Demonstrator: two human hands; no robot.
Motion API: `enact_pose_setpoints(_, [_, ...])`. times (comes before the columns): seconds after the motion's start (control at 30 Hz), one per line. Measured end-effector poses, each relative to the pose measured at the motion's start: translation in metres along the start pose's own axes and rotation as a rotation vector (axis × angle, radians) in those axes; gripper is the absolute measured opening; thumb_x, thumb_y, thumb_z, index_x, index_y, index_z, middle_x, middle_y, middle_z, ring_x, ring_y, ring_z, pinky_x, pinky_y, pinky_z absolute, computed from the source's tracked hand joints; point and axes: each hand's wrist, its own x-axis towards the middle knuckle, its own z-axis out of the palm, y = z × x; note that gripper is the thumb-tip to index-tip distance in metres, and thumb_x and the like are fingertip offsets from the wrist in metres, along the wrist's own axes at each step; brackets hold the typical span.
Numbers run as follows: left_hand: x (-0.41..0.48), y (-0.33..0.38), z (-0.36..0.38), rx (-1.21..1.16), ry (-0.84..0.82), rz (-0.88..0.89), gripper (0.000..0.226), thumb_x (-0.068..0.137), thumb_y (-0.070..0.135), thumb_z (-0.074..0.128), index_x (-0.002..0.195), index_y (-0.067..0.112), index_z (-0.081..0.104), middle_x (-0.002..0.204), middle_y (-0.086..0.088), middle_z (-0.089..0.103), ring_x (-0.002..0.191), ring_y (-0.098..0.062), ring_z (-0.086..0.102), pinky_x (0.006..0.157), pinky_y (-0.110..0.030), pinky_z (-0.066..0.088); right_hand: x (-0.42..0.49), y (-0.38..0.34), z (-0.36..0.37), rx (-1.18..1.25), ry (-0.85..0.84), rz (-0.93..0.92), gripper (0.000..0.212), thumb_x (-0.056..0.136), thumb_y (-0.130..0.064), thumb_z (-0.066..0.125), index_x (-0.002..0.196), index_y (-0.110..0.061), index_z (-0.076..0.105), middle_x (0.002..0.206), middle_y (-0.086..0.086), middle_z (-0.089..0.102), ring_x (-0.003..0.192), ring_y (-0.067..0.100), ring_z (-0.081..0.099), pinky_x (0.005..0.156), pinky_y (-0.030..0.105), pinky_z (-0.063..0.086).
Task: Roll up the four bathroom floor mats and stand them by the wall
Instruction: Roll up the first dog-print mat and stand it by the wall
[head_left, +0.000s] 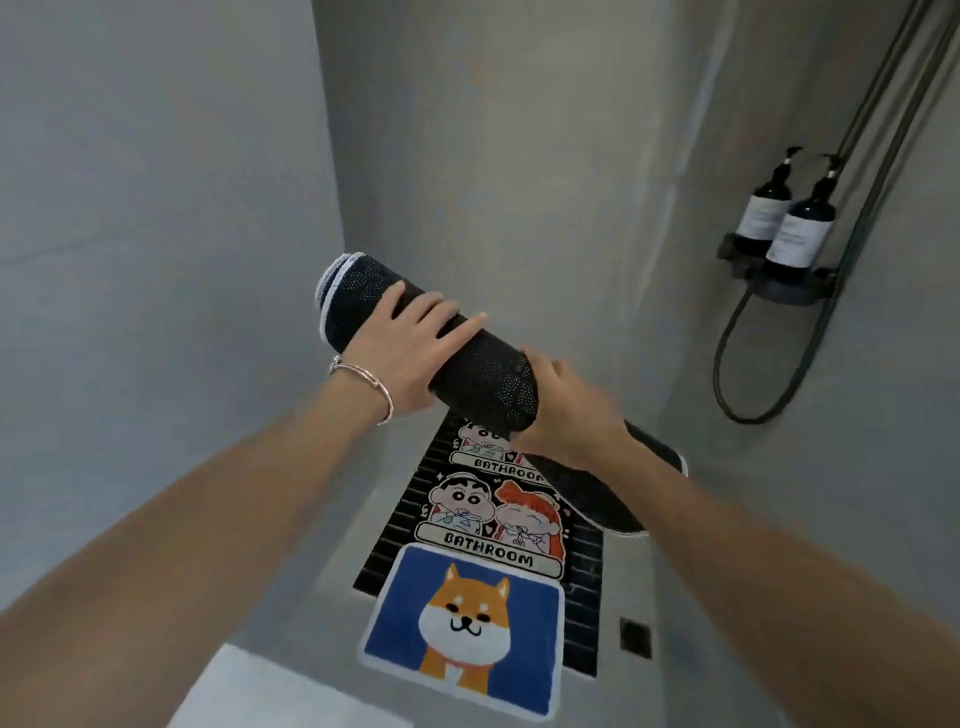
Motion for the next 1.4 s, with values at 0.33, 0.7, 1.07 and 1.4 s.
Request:
enact_pose_setpoints(0.33, [-0.024,-0.028,0.089,-0.007,-0.366,-0.478,0.088,0.085,0.041,0.059,0.151,0.026,0.003,0.156,-0.008,0.013,0.145,-0.028,0.009,0.114,-0.053,0.010,0.124,-0.025,0.079,0.000,-0.193,-0.311,0.088,0.067,-0.038,0.074,0.138,-0.025,0.024,0.117,0.010,0.049,0.105,0.032,0.055,0.088,0.048,0.049])
enact_pose_setpoints(0.7, [-0.030,0.064,0.242,-0.488,-0.364,-1.397,0.084,0.092,0.033,0.051,0.151,0.020,-0.008,0.157,-0.017,-0.009,0.145,-0.037,0.002,0.116,-0.052,0.018,0.204,0.035,0.232,0.198,-0.528,-0.382,0.077,0.067,-0.038,0.073,0.131,-0.022,0.033,0.117,0.009,0.050,0.102,0.032,0.056,0.078,0.037,0.046])
enact_pose_setpoints(1.07, [-0.097,0.206,0.456,-1.393,0.149,-2.029,0.074,0.092,0.044,0.054,0.149,0.026,0.010,0.148,-0.001,0.034,0.132,-0.025,0.039,0.110,-0.046,0.032,0.175,0.096,0.488,0.499,-0.793,-0.190,0.084,0.050,-0.043,0.076,0.125,-0.031,0.040,0.108,-0.001,0.059,0.096,0.021,0.060,0.083,0.042,0.053])
enact_pose_setpoints(1.4, [-0.163,0.302,0.631,-1.642,0.297,-1.989,0.080,0.074,0.041,0.075,0.140,0.021,0.033,0.129,-0.005,0.057,0.114,-0.017,0.058,0.099,-0.035,0.048,0.173,0.141,0.677,0.776,-1.189,-0.155,0.033,0.077,-0.013,0.073,0.107,-0.024,0.063,0.097,0.002,0.072,0.090,0.015,0.069,0.077,0.028,0.054])
